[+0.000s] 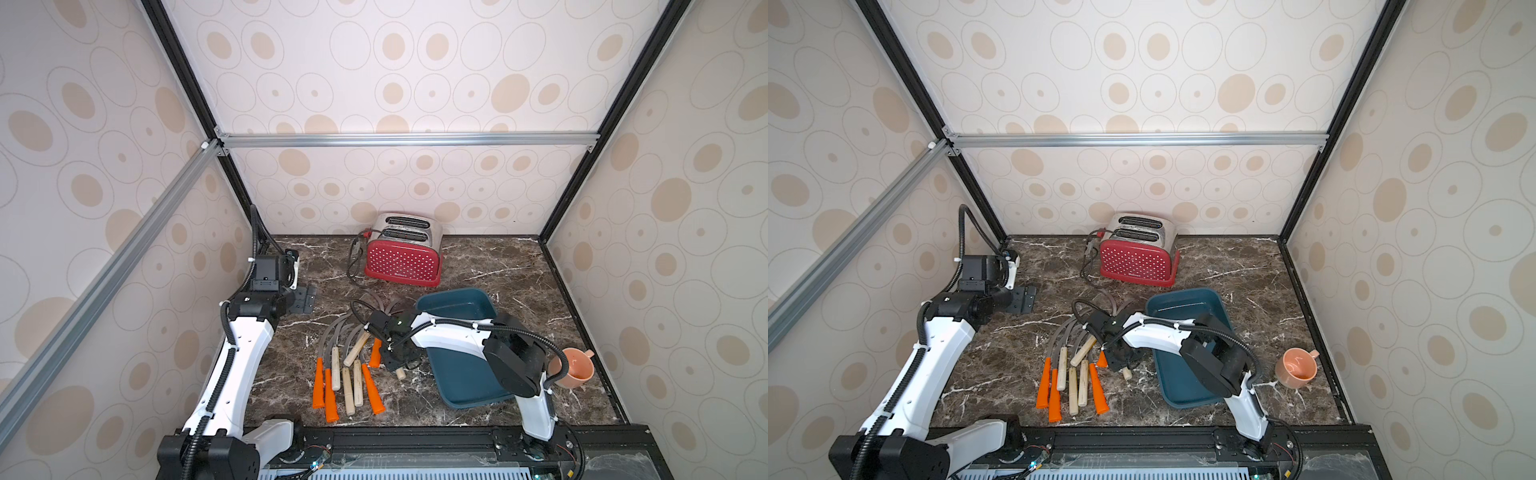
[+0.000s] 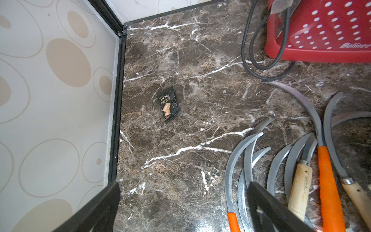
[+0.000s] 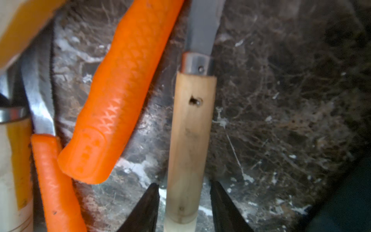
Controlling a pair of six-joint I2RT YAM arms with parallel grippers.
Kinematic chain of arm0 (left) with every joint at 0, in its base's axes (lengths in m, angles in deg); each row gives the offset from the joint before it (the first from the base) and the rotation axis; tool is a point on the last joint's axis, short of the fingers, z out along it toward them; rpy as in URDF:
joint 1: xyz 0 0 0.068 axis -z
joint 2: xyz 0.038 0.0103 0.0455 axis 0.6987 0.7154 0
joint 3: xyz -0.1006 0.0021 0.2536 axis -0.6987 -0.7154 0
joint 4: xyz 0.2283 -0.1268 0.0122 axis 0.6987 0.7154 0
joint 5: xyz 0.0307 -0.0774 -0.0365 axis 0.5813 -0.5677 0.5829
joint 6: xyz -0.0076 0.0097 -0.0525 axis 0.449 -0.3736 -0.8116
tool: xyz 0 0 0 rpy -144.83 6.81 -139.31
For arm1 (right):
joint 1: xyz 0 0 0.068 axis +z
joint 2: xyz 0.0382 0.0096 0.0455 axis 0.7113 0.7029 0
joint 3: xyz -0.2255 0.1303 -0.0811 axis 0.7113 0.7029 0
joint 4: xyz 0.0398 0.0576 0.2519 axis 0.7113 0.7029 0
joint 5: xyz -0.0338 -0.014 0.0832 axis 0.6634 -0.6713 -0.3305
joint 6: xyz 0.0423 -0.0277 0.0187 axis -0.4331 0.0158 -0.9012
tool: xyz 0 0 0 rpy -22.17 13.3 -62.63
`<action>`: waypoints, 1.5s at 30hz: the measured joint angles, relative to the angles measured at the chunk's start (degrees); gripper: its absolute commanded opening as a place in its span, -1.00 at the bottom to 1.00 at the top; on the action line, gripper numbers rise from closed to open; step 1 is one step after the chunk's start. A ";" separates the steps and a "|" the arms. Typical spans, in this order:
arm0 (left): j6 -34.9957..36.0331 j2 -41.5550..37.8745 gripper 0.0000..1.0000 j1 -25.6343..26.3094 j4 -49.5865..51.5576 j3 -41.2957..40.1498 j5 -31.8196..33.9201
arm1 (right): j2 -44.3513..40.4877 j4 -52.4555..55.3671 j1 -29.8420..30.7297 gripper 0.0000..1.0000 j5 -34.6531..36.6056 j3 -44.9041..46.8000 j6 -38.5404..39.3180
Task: Put small sickles into storage boxes
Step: Pick up the sickle at the center of the board.
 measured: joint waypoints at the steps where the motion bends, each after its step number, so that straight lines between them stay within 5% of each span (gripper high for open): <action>1: 0.02 0.04 0.98 0.00 0.00 0.00 -0.11 | 0.17 0.11 -0.02 -0.13 -0.02 0.00 0.02; 24: 0.98 0.15 0.98 0.00 0.11 -0.42 -7.58 | 0.55 0.74 -0.28 -0.82 0.02 -0.31 1.77; 45: 2.12 -1.46 0.98 0.00 0.35 -1.38 -11.67 | -5.68 1.97 -0.28 -0.88 -0.66 -0.35 6.73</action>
